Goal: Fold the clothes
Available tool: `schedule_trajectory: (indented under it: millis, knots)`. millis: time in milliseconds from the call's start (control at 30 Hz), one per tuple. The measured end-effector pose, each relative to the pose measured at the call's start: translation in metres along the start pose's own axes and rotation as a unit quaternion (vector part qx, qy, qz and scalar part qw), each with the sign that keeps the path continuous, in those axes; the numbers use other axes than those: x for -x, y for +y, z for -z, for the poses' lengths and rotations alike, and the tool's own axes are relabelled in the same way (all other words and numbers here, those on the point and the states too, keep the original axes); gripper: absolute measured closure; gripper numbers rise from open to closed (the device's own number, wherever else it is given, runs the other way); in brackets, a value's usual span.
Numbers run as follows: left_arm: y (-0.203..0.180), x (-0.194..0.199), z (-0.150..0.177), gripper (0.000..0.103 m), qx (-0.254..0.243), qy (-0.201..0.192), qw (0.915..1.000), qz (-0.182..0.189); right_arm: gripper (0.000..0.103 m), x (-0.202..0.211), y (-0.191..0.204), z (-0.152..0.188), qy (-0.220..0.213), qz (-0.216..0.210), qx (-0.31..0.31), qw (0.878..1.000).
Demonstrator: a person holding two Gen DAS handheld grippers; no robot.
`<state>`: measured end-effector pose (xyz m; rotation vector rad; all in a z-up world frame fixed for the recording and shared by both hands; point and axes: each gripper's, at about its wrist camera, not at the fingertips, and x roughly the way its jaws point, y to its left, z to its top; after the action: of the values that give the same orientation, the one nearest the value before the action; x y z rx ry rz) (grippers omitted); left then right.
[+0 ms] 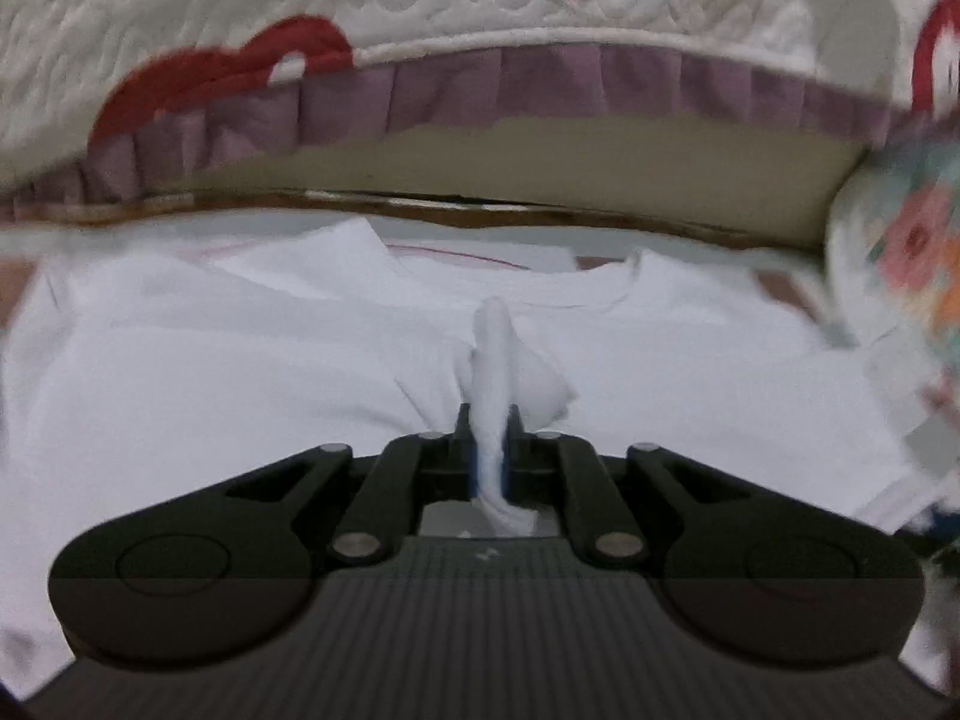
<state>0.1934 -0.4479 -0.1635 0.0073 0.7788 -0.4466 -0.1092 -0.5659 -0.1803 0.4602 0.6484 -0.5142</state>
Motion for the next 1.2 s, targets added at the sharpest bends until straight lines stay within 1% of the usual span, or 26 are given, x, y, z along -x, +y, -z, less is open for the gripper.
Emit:
schedule_trajectory:
  millis: [67, 100, 167, 200, 267, 300, 367, 400, 433, 500, 567, 600, 667, 733, 767, 800, 833, 867, 900, 967, 1000, 1033, 1067, 1100, 1133, 1200]
  knots:
    - [0.002, 0.030, -0.003, 0.097, -0.012, -0.068, 0.9976, -0.012, 0.046, -0.007, -0.004, 0.000, -0.001, -0.002, -0.026, 1.000]
    - [0.006, 0.050, -0.002, 0.097, -0.009, -0.109, 0.9939, -0.016, 0.046, -0.008, -0.006, 0.000, -0.004, -0.002, -0.033, 0.999]
    - [0.017, 0.087, 0.006, 0.097, 0.010, -0.176, 0.9833, -0.047, 0.045, -0.009, -0.005, 0.002, -0.009, 0.001, -0.029, 1.000]
    - [0.024, 0.095, 0.013, 0.097, 0.027, -0.180, 0.9807, -0.071, 0.045, -0.010, -0.003, 0.002, -0.011, 0.003, -0.022, 1.000]
    - [0.041, 0.084, 0.025, 0.096, 0.065, -0.129, 0.9869, -0.072, 0.046, -0.011, 0.000, 0.004, -0.016, 0.007, -0.008, 1.000]
    - [0.050, 0.077, 0.031, 0.096, 0.085, -0.104, 0.9884, -0.071, 0.046, -0.011, 0.002, 0.005, -0.017, 0.012, 0.003, 1.000]
    - [0.067, 0.065, 0.042, 0.096, 0.128, -0.064, 0.9879, -0.061, 0.055, -0.013, 0.012, 0.005, -0.016, 0.027, 0.043, 0.999]
    - [0.068, 0.067, 0.045, 0.096, 0.128, -0.069, 0.9872, -0.065, 0.078, -0.013, 0.017, 0.005, -0.016, 0.031, 0.062, 0.997]
    - [0.069, 0.070, 0.047, 0.096, 0.128, -0.074, 0.9866, -0.069, 0.094, -0.010, 0.021, 0.005, -0.019, 0.029, 0.078, 0.996]
    - [0.070, 0.075, 0.050, 0.095, 0.120, -0.081, 0.9862, -0.080, 0.091, 0.000, 0.028, 0.005, -0.044, 0.048, 0.101, 0.993]
    - [0.070, 0.081, 0.052, 0.096, 0.110, -0.084, 0.9862, -0.091, 0.091, 0.000, 0.030, 0.009, -0.048, 0.066, 0.113, 0.990]
    - [0.074, 0.081, 0.054, 0.096, 0.115, -0.075, 0.9856, -0.099, 0.091, -0.005, 0.028, 0.012, -0.040, 0.069, 0.111, 0.991]
    - [0.082, 0.080, 0.058, 0.096, 0.127, -0.055, 0.9816, -0.132, 0.091, -0.008, 0.027, 0.015, -0.036, 0.071, 0.114, 0.990]
    - [0.092, 0.083, 0.060, 0.096, 0.124, -0.045, 0.9800, -0.149, 0.091, -0.007, 0.028, 0.013, -0.034, 0.073, 0.116, 0.990]
    - [0.097, 0.084, 0.061, 0.096, 0.125, -0.040, 0.9792, -0.155, 0.091, -0.008, 0.026, 0.012, -0.030, 0.070, 0.111, 0.991]
    - [0.101, 0.086, 0.061, 0.095, 0.130, -0.034, 0.9791, -0.153, 0.090, -0.009, 0.025, 0.010, -0.027, 0.070, 0.108, 0.991]
    - [0.102, 0.088, 0.061, 0.095, 0.132, -0.026, 0.9797, -0.149, 0.083, -0.009, 0.025, 0.010, -0.025, 0.072, 0.109, 0.991]
    - [0.104, 0.091, 0.061, 0.092, 0.131, -0.020, 0.9803, -0.146, 0.081, -0.010, 0.026, 0.009, -0.023, 0.075, 0.111, 0.991]
    - [0.105, 0.094, 0.061, 0.092, 0.122, -0.019, 0.9812, -0.148, 0.080, -0.011, 0.026, 0.009, -0.021, 0.077, 0.112, 0.990]
    - [0.108, 0.102, 0.062, 0.084, 0.106, -0.016, 0.9826, -0.152, 0.078, -0.012, 0.027, 0.008, -0.017, 0.083, 0.115, 0.990]
    - [0.111, 0.106, 0.062, 0.084, 0.102, -0.013, 0.9819, -0.159, 0.078, -0.012, 0.027, 0.008, -0.015, 0.085, 0.116, 0.989]
    - [0.117, 0.110, 0.062, 0.084, 0.100, -0.009, 0.9789, -0.178, 0.077, -0.013, 0.027, 0.007, -0.013, 0.088, 0.118, 0.989]
    - [0.126, 0.116, 0.062, 0.085, 0.102, -0.005, 0.9754, -0.195, 0.076, -0.013, 0.027, 0.006, -0.007, 0.091, 0.114, 0.989]
    - [0.136, 0.120, 0.061, 0.086, 0.111, 0.004, 0.9746, -0.194, 0.070, -0.013, 0.026, 0.001, 0.006, 0.095, 0.098, 0.991]
    - [0.147, 0.125, 0.062, 0.085, 0.123, 0.014, 0.9742, -0.189, 0.061, -0.013, 0.025, -0.004, 0.025, 0.097, 0.078, 0.992]
    - [0.173, 0.137, 0.065, 0.081, 0.162, 0.043, 0.9749, -0.147, 0.060, -0.009, 0.021, -0.019, 0.083, 0.091, 0.019, 0.992]
